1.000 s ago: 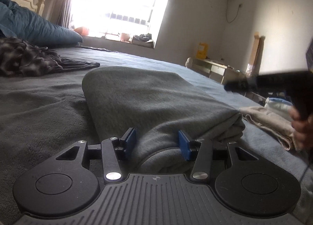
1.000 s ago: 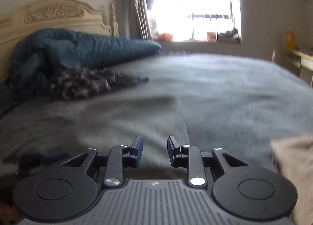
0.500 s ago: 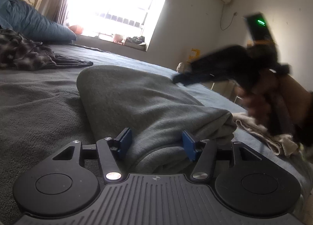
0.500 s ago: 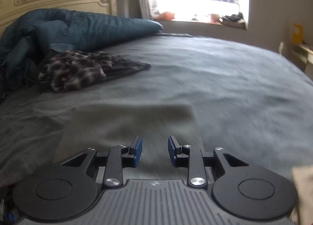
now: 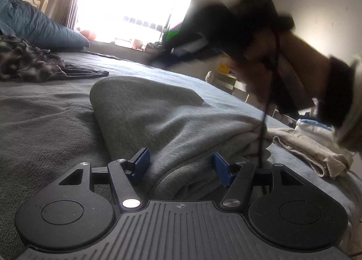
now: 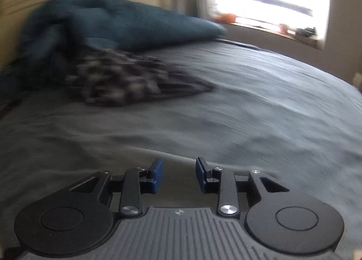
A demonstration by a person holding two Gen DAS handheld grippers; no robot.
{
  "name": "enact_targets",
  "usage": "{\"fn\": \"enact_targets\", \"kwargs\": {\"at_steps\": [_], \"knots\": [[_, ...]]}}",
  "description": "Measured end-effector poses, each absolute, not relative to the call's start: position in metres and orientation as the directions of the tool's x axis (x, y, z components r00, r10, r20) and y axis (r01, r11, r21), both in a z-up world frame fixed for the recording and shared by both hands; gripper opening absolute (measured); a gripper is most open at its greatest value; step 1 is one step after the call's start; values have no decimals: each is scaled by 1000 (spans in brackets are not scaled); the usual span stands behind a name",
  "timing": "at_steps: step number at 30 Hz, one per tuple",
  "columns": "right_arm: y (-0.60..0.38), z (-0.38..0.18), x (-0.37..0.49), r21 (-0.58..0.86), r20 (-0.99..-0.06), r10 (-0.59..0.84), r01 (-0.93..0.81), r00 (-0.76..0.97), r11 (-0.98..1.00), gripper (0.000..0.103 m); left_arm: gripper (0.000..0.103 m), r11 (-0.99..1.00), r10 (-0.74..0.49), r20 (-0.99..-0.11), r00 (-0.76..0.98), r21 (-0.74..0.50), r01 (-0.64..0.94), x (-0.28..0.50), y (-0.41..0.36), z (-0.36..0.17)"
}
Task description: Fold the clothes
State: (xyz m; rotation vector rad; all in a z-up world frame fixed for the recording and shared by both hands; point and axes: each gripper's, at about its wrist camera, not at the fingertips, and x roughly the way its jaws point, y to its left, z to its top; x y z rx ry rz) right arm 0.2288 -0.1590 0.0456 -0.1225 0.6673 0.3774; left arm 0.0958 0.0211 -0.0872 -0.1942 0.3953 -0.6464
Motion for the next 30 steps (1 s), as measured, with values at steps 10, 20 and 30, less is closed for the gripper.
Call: {"fn": "enact_targets", "kwargs": {"at_steps": [10,20,30], "knots": [[-113,-12,275,17,-761,314,-467,567,884,34,63,749,-651,-281,705,-385,539,104,32,-91],[-244,40,241,69,-633,112,-88,766,994,35,63,760,-642,-280,714,-359,542,98,29,-90],[-335,6,173,308,-593,94,118,799,944,34,64,743,-658,-265,705,-383,549,102,33,-91]]}}
